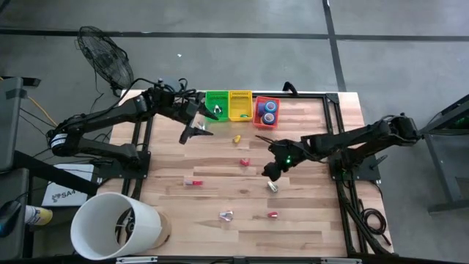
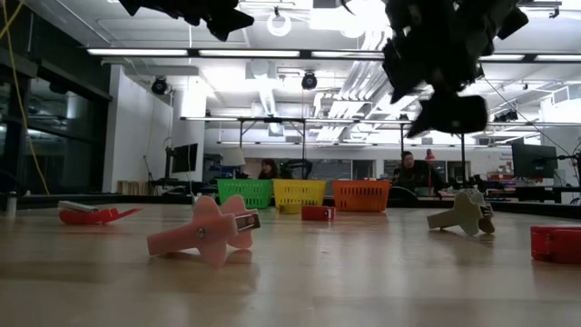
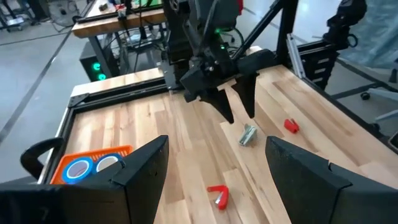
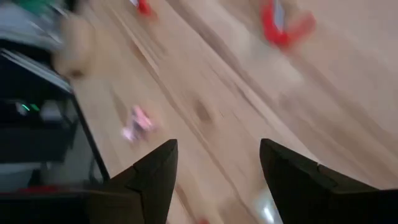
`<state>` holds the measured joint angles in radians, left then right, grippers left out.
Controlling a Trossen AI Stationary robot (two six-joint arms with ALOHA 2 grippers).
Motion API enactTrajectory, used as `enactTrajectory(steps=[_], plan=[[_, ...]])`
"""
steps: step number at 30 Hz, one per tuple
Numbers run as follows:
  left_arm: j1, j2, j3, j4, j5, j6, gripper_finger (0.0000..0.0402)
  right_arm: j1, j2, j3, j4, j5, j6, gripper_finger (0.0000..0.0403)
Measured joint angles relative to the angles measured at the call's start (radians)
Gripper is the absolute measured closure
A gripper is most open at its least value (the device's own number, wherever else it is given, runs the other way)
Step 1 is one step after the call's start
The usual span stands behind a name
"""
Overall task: Pick and place Stapler, Stapler remover, tape
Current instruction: Put the gray staple remover into the green bin
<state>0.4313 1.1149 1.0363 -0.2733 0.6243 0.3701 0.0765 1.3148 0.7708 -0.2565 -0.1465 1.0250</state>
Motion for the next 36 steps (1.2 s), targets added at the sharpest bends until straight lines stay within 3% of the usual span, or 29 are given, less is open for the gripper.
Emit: enactTrajectory(steps=[4,12,16,24,30,36], plan=[[0.000,0.000,0.000,0.000,0.022,0.000,0.0137,0.027,0.000,0.000,0.165,0.120,-0.004,0.0183],[0.000,0.000,0.000,0.000,0.081,-0.001,0.0138,-0.007,0.000,0.000,0.184,0.094,0.127,0.0183],[0.000,0.000,0.000,0.000,0.096,-0.001,0.0138,0.008,0.011,0.078,0.021,0.103,0.138,0.0188],[0.000,0.000,0.000,0.000,0.095,0.001,0.0138,0.020,0.159,0.409,-0.515,0.137,0.085,0.0212],[0.000,0.000,0.000,0.000,0.095,0.003,0.0138,0.020,0.311,0.536,-0.675,0.069,0.040,0.0201],[0.000,0.000,0.000,0.000,0.095,0.003,0.0138,0.020,0.418,0.548,-0.749,-0.021,0.040,0.0161]])
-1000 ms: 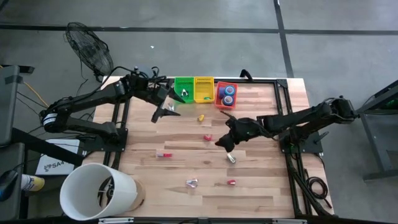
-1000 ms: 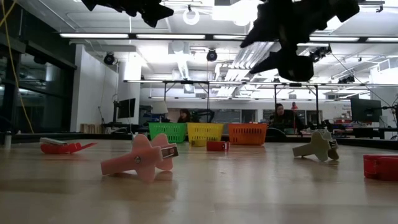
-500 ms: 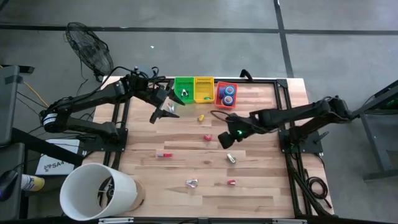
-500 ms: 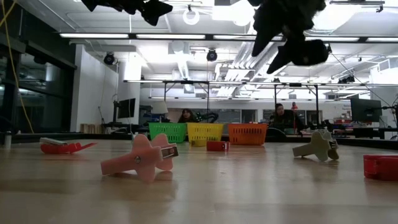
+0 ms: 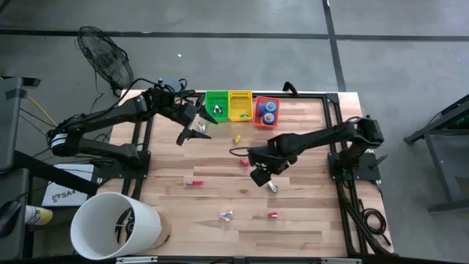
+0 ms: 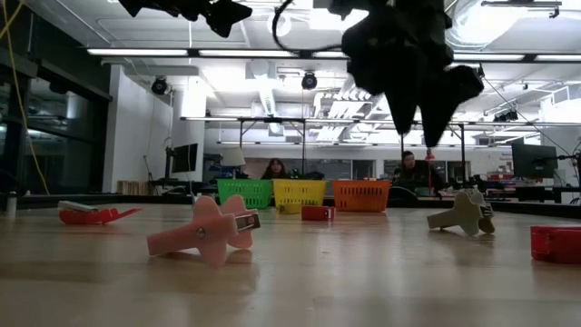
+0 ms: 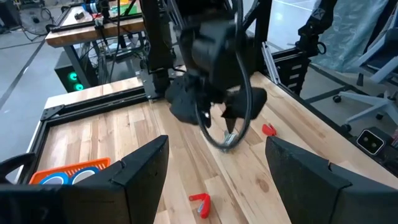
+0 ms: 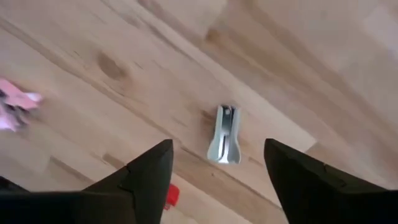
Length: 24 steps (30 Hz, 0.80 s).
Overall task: Pick and place Stapler, Stapler remover, tape
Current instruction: Put the gray staple remover into the green bin
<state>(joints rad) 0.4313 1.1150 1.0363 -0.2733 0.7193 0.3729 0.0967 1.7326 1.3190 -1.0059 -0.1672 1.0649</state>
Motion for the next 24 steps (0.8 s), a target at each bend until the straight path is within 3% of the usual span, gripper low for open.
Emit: enactTrajectory(steps=[9,16,24], plan=[[0.000,0.000,0.000,-0.001,0.000,0.000,0.0138,0.002,0.069,-0.023,-0.023,-0.075,0.009,0.0114],[0.000,0.000,0.000,-0.025,-0.001,0.016,0.0138,0.026,0.069,-0.115,0.027,-0.147,0.044,0.0111],[0.000,0.000,0.000,-0.025,-0.002,0.023,0.0138,0.058,0.070,-0.139,0.140,-0.127,0.078,0.0111]])
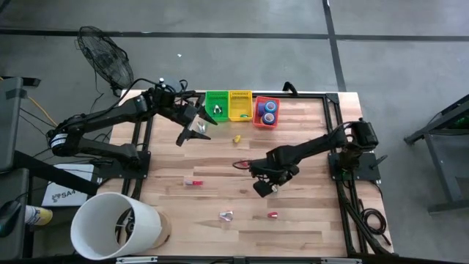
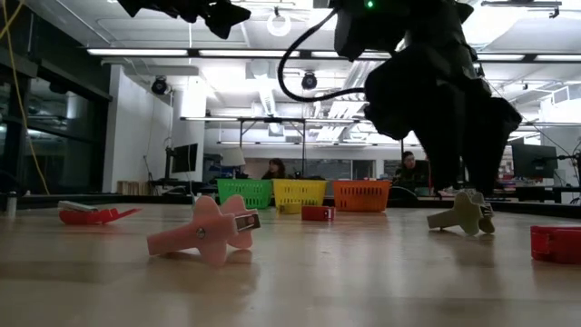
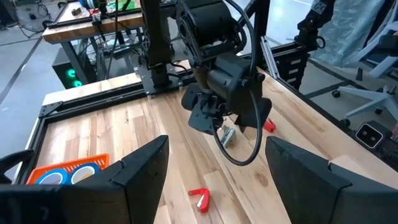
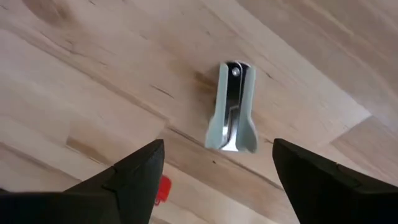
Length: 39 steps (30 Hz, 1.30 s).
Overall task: Pick and place Stapler, Stapler remover, tape
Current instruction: Put the gray staple remover into the green bin
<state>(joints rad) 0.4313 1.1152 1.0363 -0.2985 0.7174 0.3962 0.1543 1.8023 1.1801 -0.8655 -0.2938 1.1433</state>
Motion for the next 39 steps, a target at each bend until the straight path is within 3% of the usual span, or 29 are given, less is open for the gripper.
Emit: enactTrajectory(steps=[8,30,39], plan=[[0.000,0.000,0.000,0.000,-0.001,0.000,0.0138,0.011,0.000,0.000,0.009,0.076,0.000,0.0111],[0.000,0.000,0.000,-0.004,0.000,0.003,0.0138,0.043,0.077,0.000,0.015,0.089,-0.071,0.0114],[0.000,0.000,0.000,-0.013,-0.002,0.018,0.0138,0.043,0.077,0.000,0.014,0.060,-0.073,0.0182]])
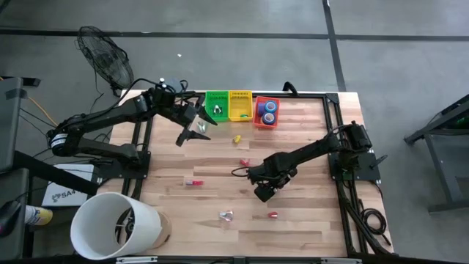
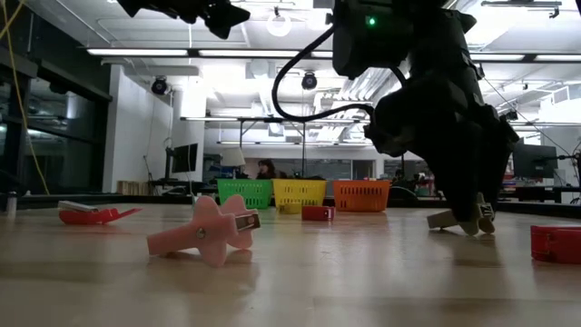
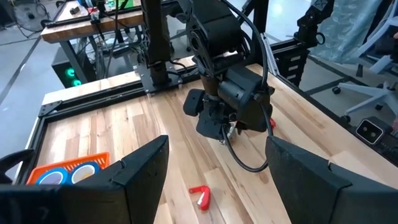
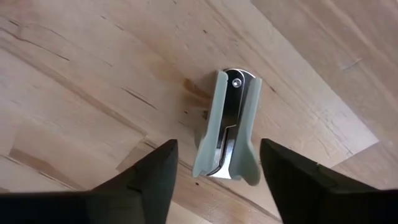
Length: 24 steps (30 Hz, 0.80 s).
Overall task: Pick and place Stapler, Stapler remover, tape
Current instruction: Put the gray staple remover into the green bin
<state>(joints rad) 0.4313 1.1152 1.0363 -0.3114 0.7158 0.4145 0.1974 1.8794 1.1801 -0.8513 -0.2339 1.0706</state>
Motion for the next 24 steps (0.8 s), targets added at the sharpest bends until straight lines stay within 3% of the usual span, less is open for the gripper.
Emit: enactTrajectory(steps=[14,24], plan=[[0.000,0.000,0.000,-0.006,-0.001,0.000,0.0138,0.000,0.000,0.000,-0.003,-0.001,-0.005,0.0305],[0.000,0.000,0.000,-0.006,-0.001,0.000,0.0138,0.000,-0.001,0.033,-0.005,-0.010,-0.024,0.0309]])
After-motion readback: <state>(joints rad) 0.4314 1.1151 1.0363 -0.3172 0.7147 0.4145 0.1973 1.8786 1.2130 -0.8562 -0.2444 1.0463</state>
